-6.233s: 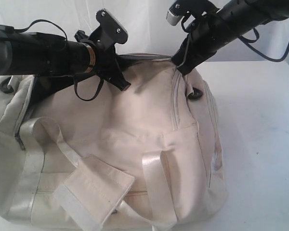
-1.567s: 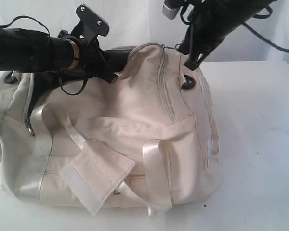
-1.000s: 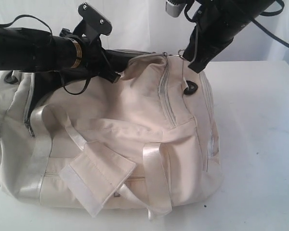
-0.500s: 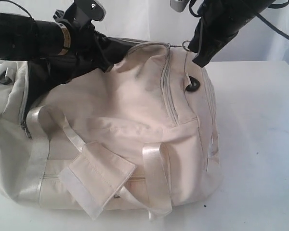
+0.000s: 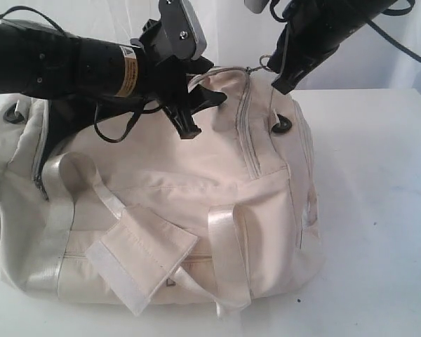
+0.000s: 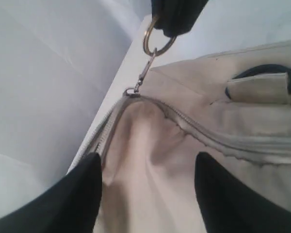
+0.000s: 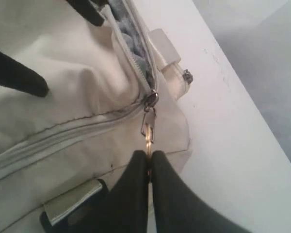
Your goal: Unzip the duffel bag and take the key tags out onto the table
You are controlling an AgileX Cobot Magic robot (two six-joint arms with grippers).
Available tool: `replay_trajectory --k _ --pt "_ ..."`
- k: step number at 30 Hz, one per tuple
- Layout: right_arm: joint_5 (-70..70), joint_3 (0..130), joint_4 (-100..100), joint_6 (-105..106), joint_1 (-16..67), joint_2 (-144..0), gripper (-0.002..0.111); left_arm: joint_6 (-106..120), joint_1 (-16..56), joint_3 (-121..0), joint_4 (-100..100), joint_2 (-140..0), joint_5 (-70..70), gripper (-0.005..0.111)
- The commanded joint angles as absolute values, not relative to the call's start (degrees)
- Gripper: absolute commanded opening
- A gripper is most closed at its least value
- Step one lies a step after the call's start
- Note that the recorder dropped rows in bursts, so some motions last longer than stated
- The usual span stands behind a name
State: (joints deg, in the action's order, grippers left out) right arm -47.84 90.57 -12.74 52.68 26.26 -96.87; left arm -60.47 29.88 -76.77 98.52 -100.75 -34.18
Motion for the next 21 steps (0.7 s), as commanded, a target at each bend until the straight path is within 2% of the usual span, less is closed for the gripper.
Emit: replay_trajectory --k 1,7,13,21 --pt "-47.2 90.6 -13.3 52.3 25.6 -96.7 0.000 -56.2 30.1 -76.8 93.1 -102.3 -31.9 0.060" --pt "-47.1 90.6 -13.4 52.3 25.6 -97.0 0.000 -46.3 30.1 -76.8 78.1 -102.9 -31.9 0.060" --pt "-47.5 90.6 -13.6 52.3 25.6 -98.6 0.000 -43.6 30.1 -77.3 72.3 -104.1 -33.8 0.060" --pt "-47.7 90.6 -14.3 52.3 25.6 -98.6 0.000 -45.7 30.1 -82.9 71.8 -109.3 -34.3 0.048"
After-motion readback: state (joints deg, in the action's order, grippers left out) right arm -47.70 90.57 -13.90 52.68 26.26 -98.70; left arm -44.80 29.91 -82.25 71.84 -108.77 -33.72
